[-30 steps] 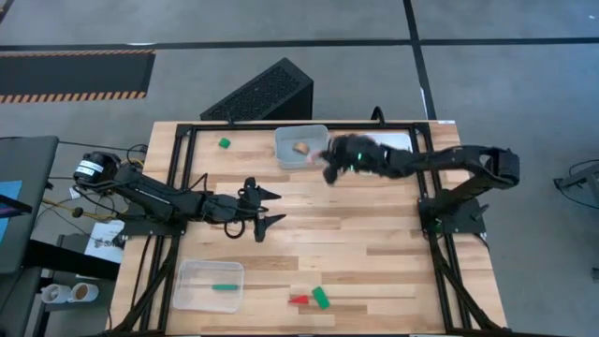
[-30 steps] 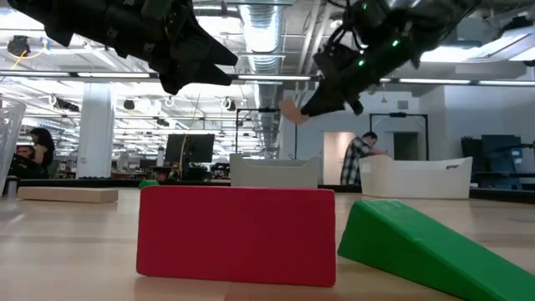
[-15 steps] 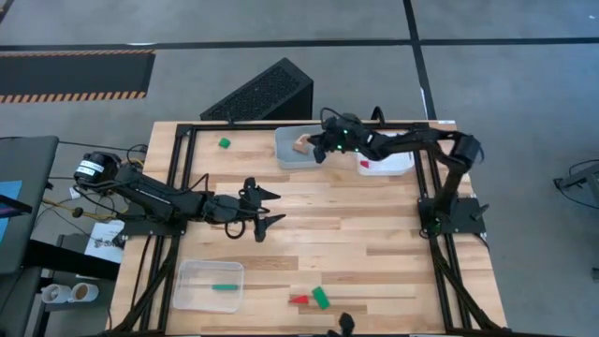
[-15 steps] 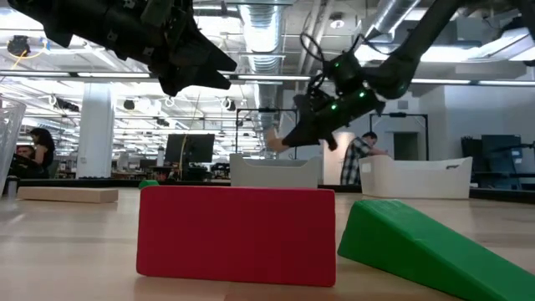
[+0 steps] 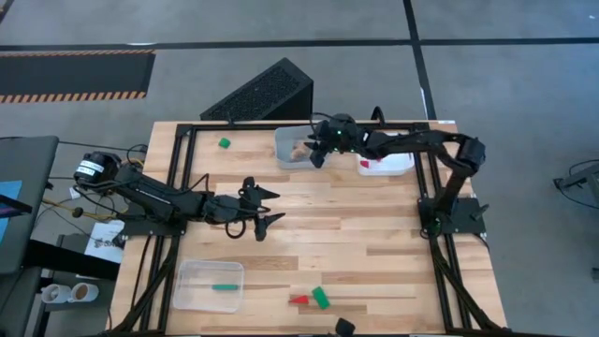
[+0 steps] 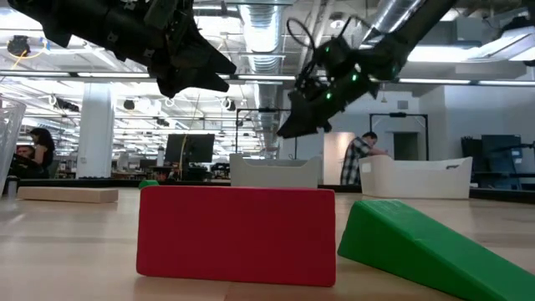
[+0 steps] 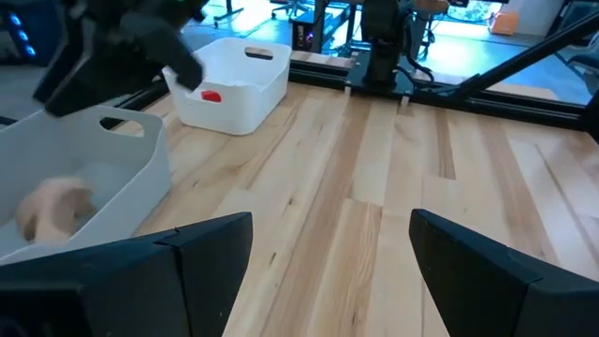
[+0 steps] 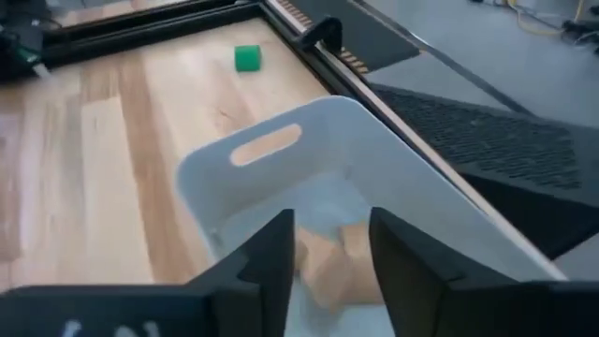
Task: Sort & place blocks by color
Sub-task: Put the top green block into the transparent bin
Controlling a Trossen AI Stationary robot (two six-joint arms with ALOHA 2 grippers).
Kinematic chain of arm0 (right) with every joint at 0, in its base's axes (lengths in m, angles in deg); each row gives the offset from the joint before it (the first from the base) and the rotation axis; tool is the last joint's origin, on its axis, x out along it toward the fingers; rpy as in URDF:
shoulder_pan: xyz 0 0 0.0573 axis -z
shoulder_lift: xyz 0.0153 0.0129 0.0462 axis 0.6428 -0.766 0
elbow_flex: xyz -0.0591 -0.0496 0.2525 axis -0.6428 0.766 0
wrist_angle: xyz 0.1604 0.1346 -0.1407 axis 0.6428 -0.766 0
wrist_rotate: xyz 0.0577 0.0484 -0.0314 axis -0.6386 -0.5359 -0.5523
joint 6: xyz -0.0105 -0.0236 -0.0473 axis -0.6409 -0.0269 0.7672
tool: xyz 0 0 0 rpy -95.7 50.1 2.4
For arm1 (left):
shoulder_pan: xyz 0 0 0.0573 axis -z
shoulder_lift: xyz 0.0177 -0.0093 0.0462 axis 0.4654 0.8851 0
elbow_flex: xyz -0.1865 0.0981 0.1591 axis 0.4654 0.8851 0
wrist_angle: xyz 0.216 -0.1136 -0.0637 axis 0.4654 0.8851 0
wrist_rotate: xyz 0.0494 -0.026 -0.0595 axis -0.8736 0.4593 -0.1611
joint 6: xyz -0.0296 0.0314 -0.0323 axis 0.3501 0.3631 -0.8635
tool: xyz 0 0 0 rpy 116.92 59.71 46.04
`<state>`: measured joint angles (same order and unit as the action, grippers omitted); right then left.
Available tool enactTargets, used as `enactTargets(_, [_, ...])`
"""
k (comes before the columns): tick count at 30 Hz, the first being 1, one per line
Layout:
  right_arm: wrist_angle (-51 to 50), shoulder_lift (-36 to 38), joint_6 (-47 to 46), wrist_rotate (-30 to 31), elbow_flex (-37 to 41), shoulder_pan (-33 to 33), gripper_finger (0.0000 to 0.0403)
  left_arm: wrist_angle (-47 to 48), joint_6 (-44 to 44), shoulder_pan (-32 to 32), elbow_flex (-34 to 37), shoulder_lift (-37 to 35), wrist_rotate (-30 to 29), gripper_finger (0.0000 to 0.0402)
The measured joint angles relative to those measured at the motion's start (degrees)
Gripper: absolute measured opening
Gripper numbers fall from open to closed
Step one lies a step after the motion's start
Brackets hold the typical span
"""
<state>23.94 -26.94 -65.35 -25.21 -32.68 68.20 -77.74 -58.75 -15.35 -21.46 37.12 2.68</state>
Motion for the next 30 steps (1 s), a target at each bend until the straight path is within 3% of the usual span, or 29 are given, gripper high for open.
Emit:
enactTargets(5, [-6.73, 7.81, 0.49, 1.58, 0.42, -2.66, 0.0181, 1.19, -2.62, 0.00, 0.00, 0.00, -0.40, 0.0276])
enactTargets(11, [-7.56, 18.62, 1.63, 3.14, 7.02, -9.34, 0.0168, 8.45, -12.45, 0.00, 0.00, 0.00, -1.06, 0.0276])
enactTargets(14, [-3.01, 23.65, 0.67, 6.67, 14.23, -12.14, 0.0157, 9.63, -14.87, 0.00, 0.00, 0.00, 0.89, 0.0276])
enactTargets(18, [7.56, 29.51, -1.76, 6.78, 24.73, -14.43, 0.0146, 9.59, -17.99, 0.02, 0.00, 0.00, 5.72, 0.0276])
enactTargets(22, [11.60, 34.65, -3.98, 6.69, 32.16, -16.69, 0.0140, 9.91, -19.32, 0.72, -0.48, 0.00, 12.15, 0.0268])
enactTargets(27, [16.95, 37.96, -2.71, 6.69, 35.87, -18.57, 0.0138, 8.03, -14.89, 5.46, -2.91, 0.00, 12.24, 0.0240])
enactTargets(30, [17.59, 39.41, -2.63, 6.70, 35.79, -18.47, 0.0141, 4.37, -10.17, 8.36, -4.46, -0.02, 9.38, 0.0223])
